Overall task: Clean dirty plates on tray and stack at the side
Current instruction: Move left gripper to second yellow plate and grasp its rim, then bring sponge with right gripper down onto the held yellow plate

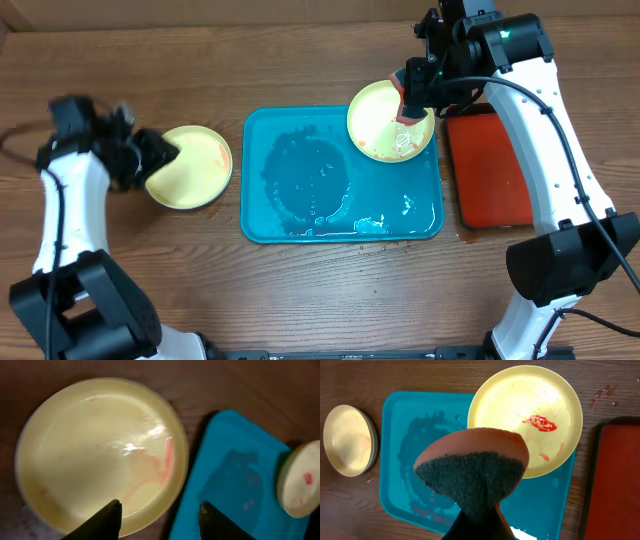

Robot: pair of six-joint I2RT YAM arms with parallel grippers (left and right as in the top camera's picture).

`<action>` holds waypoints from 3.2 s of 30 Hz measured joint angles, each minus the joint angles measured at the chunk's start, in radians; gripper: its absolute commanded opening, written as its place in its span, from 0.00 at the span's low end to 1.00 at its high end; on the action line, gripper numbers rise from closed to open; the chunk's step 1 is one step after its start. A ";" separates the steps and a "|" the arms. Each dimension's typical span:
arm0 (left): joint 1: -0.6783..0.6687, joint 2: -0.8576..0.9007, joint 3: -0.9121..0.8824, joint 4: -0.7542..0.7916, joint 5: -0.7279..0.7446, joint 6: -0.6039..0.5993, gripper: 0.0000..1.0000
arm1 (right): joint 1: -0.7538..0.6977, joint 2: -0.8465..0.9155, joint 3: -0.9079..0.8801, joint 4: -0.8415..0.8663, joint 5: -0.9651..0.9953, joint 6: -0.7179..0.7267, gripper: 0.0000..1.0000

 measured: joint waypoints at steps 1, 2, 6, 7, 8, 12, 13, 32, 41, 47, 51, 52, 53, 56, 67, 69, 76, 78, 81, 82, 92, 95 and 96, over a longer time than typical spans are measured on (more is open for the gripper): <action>-0.043 0.000 0.039 -0.013 -0.008 0.009 0.59 | 0.000 0.000 0.000 -0.001 0.000 0.000 0.04; -0.082 0.000 0.069 -0.014 -0.012 0.016 0.62 | 0.000 0.000 0.000 0.000 0.001 0.000 0.04; -0.279 0.000 0.149 0.020 -0.035 0.019 0.75 | 0.000 0.000 0.000 0.000 0.002 0.001 0.04; -0.333 0.003 0.158 0.044 -0.039 0.013 0.76 | 0.000 0.000 0.000 -0.001 0.002 0.001 0.04; -0.375 0.008 0.169 0.064 -0.041 0.006 0.77 | 0.000 0.000 0.000 0.000 0.002 0.000 0.04; -0.545 0.096 0.241 0.151 -0.042 -0.048 0.77 | 0.000 0.000 0.000 0.000 0.002 0.002 0.04; -0.572 0.126 0.254 0.158 -0.045 -0.062 0.77 | 0.000 0.000 0.000 0.000 0.002 0.002 0.04; -0.757 0.529 0.367 0.294 -0.161 -0.309 0.57 | 0.000 0.000 0.000 -0.027 0.014 0.003 0.04; -0.786 0.603 0.380 0.322 -0.185 -0.392 0.37 | 0.000 0.000 0.000 -0.027 0.018 0.003 0.04; -0.786 0.607 0.382 0.329 -0.193 -0.422 0.12 | 0.000 0.000 0.000 -0.027 0.018 0.003 0.04; -0.786 0.610 0.382 0.328 -0.198 -0.431 0.04 | 0.000 0.000 0.000 -0.027 0.017 0.003 0.04; -0.786 0.610 0.382 0.327 -0.198 -0.431 0.04 | 0.000 0.000 0.000 -0.027 0.017 0.003 0.04; -0.786 0.610 0.383 0.321 -0.200 -0.431 0.04 | 0.000 0.000 0.000 -0.027 0.018 0.003 0.04; -0.784 0.610 0.389 0.285 -0.200 -0.428 0.04 | 0.000 0.000 0.000 -0.027 0.017 0.003 0.04; -0.657 0.543 0.400 -0.105 -0.220 -0.264 0.04 | 0.022 0.002 -0.044 0.024 0.005 0.018 0.04; -0.625 0.521 0.399 -0.168 -0.241 -0.225 0.04 | 0.037 0.008 -0.058 0.039 0.002 0.031 0.04; -0.623 0.481 0.396 -0.248 -0.275 -0.161 0.04 | 0.126 0.087 -0.066 0.067 -0.014 0.066 0.04; -0.631 0.480 0.380 -0.243 -0.275 -0.158 0.04 | 0.151 0.117 -0.068 0.070 -0.018 0.080 0.04; -0.636 0.480 0.330 -0.212 -0.275 -0.147 0.04 | 0.174 0.159 -0.070 0.070 -0.020 0.107 0.04; -0.636 0.480 0.308 -0.197 -0.274 -0.144 0.04 | 0.177 0.173 -0.072 0.069 -0.021 0.111 0.04; -0.622 0.452 0.215 -0.112 -0.238 -0.144 0.04 | 0.176 0.234 -0.095 0.093 0.000 0.142 0.04; -0.621 0.452 0.215 -0.112 -0.235 -0.144 0.04 | 0.176 0.256 -0.101 0.121 0.007 0.161 0.04; -0.621 0.452 0.215 -0.112 -0.235 -0.144 0.04 | 0.176 0.268 -0.107 0.132 0.009 0.167 0.04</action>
